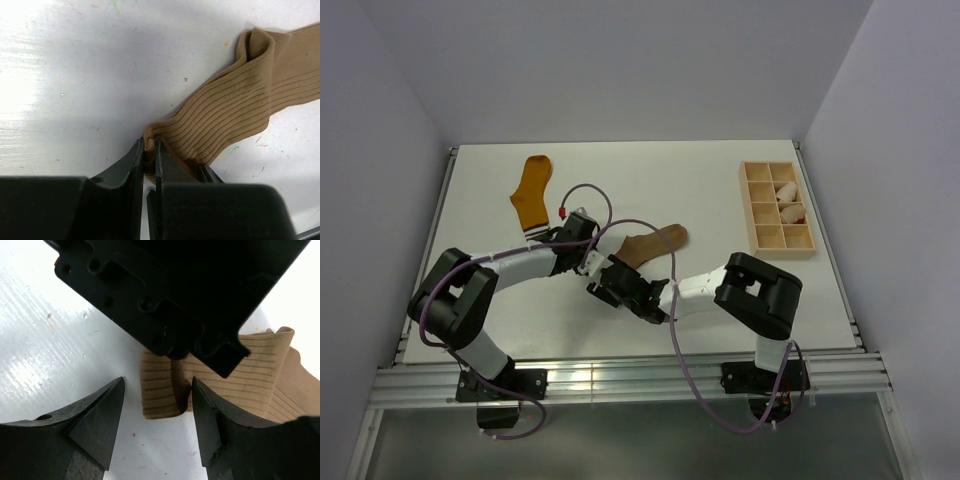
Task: Roll the socks
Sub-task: Roll the sock at the center of the board.
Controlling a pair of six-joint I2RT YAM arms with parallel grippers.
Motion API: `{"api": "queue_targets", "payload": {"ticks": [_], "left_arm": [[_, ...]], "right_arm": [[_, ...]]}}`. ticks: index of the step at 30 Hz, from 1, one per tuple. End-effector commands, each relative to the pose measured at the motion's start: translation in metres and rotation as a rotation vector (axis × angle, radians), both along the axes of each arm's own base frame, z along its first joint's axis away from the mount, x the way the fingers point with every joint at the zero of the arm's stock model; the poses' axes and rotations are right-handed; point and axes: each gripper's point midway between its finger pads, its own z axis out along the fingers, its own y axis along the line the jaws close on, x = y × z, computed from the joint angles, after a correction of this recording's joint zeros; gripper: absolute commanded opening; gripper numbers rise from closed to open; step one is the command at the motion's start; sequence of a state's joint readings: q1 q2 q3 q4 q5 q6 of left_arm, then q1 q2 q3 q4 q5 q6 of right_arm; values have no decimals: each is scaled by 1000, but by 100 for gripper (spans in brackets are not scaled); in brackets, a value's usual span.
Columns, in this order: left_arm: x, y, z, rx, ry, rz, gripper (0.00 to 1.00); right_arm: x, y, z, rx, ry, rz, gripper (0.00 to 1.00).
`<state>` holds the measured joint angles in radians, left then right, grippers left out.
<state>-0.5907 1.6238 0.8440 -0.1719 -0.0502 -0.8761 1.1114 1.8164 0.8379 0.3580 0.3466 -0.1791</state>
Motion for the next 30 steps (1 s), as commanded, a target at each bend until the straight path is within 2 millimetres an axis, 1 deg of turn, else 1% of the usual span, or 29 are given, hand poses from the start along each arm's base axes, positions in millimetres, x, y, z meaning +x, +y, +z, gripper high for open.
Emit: {"api": "queue_targets", "payload": {"ticks": [1, 6, 8, 10, 11, 13, 16, 19, 20, 22, 23, 24, 25, 26, 27, 28, 29, 30], "left_arm": [[1, -7, 7, 1, -4, -38, 1], [0, -8, 5, 1, 3, -43, 0], [-1, -8, 4, -1, 7, -43, 0], [-2, -8, 4, -3, 8, -44, 0], [-1, -8, 4, -3, 7, -46, 0], [-1, -9, 5, -7, 7, -46, 0], [-2, -9, 6, -6, 8, -47, 1], [-1, -10, 7, -10, 7, -48, 0], [-1, -11, 7, -12, 8, -48, 0], [-1, -11, 8, -20, 11, -36, 0], [-1, -11, 8, -22, 13, -33, 0], [0, -11, 10, -30, 7, -28, 1], [-2, -12, 9, -36, 12, -19, 4], [-1, -11, 9, -39, 10, -12, 6], [-1, -11, 10, -45, 5, -4, 8], [-1, -11, 10, -50, 4, 8, 14], [-1, -10, 10, -52, 3, 15, 16], [-1, -10, 12, -61, 1, 26, 19]], "right_arm": [[8, 14, 19, 36, -73, -13, 63], [3, 18, 24, 34, -95, 8, 64], [2, 19, 22, 29, -92, 16, 63], [1, 19, 15, 10, -81, 22, 62], [1, 19, 15, 11, -77, 19, 60], [-1, 18, 6, -4, -60, 19, 59], [-3, 16, -4, -27, -40, 17, 53], [-4, 13, -13, -48, -18, 5, 45], [-5, 13, -15, -51, -10, 0, 39], [-7, 9, -19, -53, 10, -13, 31], [-8, 7, -21, -54, 18, -19, 24], [-9, 6, -22, -51, 26, -24, 21], [-11, 5, -23, -43, 44, -38, 19], [-13, 4, -24, -37, 59, -41, 13], [-13, 1, -25, -35, 73, -51, 10], [-15, 1, -26, -16, 94, -61, 8], [-18, 0, -27, -2, 118, -54, 6], [-16, -4, -28, 10, 136, -67, 5]]}}
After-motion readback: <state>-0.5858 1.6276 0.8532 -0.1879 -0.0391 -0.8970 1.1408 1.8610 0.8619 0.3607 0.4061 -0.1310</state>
